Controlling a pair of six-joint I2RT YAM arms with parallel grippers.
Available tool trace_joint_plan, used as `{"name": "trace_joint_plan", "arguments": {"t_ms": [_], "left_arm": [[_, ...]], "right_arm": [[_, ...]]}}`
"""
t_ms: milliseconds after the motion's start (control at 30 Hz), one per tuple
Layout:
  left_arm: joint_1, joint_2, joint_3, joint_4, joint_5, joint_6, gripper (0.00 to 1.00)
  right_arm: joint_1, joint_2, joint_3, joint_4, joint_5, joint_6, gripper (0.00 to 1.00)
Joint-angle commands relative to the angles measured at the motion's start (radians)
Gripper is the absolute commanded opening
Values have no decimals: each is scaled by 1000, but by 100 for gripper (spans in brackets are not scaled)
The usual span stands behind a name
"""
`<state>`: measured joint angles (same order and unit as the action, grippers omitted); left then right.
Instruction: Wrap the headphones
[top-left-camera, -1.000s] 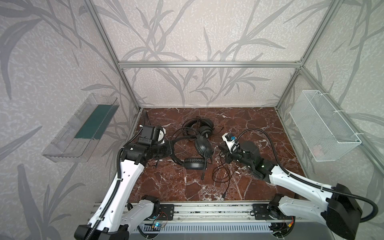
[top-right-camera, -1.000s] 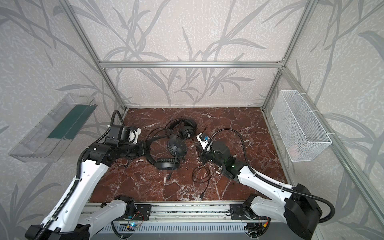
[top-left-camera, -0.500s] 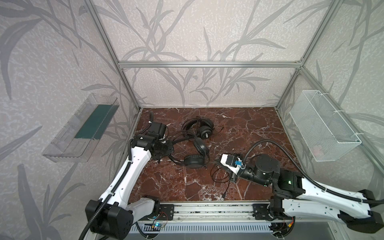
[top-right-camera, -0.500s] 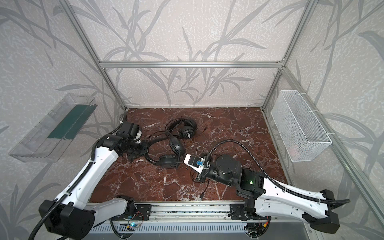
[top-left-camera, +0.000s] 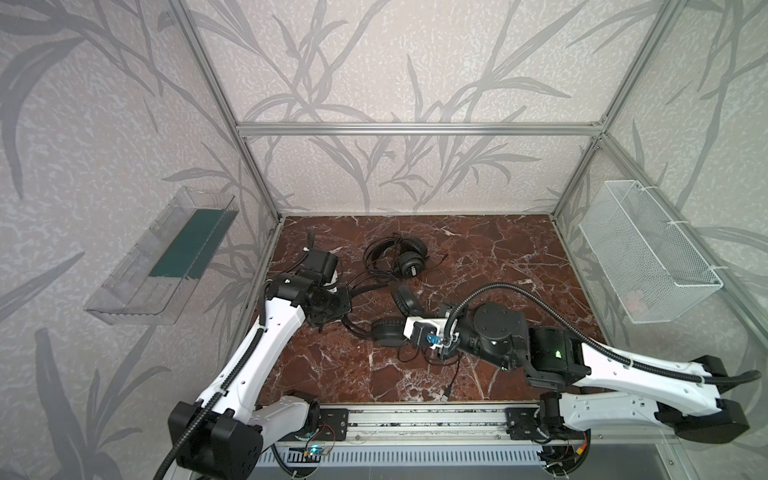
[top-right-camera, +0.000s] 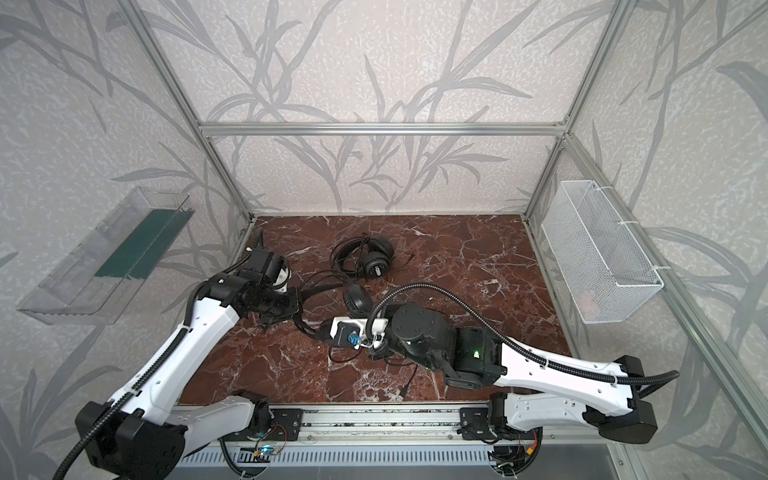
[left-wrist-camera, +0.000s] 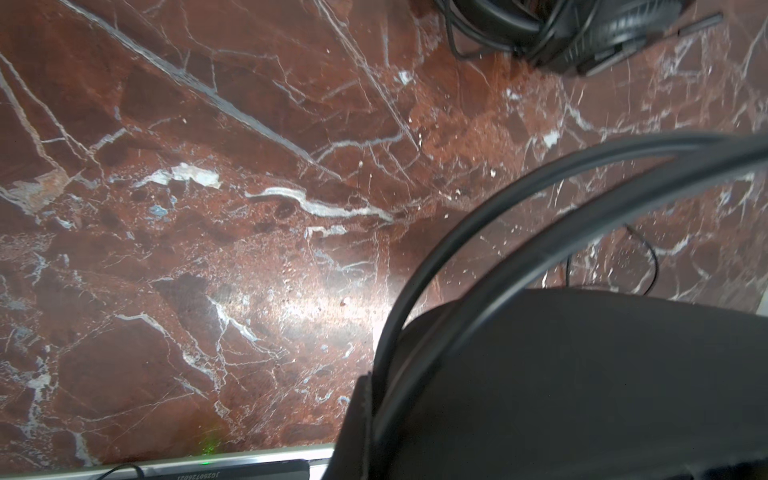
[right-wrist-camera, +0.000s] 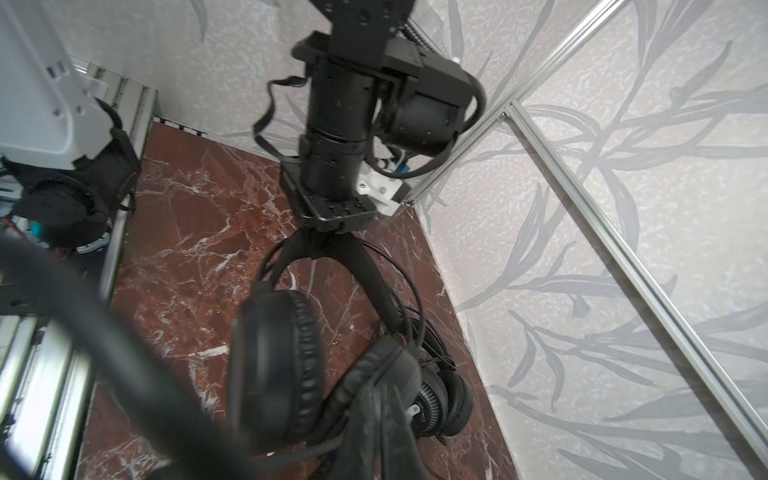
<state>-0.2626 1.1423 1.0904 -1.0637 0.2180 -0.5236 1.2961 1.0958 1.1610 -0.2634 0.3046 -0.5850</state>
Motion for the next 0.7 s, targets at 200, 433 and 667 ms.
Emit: {"name": "trace_joint_plan", "arguments": {"t_ms": [200, 433, 667], "left_arm": [[-60, -49, -30, 10, 61, 34, 0], [-100, -38, -20, 22, 90, 36, 0], [-99, -55, -34, -2, -19, 23, 0]], "right_arm": [[-189, 82, 143, -52, -190, -10, 0], [-197, 251, 303, -136, -198, -42, 0], [-196, 158, 216, -1, -199, 6, 0]]}}
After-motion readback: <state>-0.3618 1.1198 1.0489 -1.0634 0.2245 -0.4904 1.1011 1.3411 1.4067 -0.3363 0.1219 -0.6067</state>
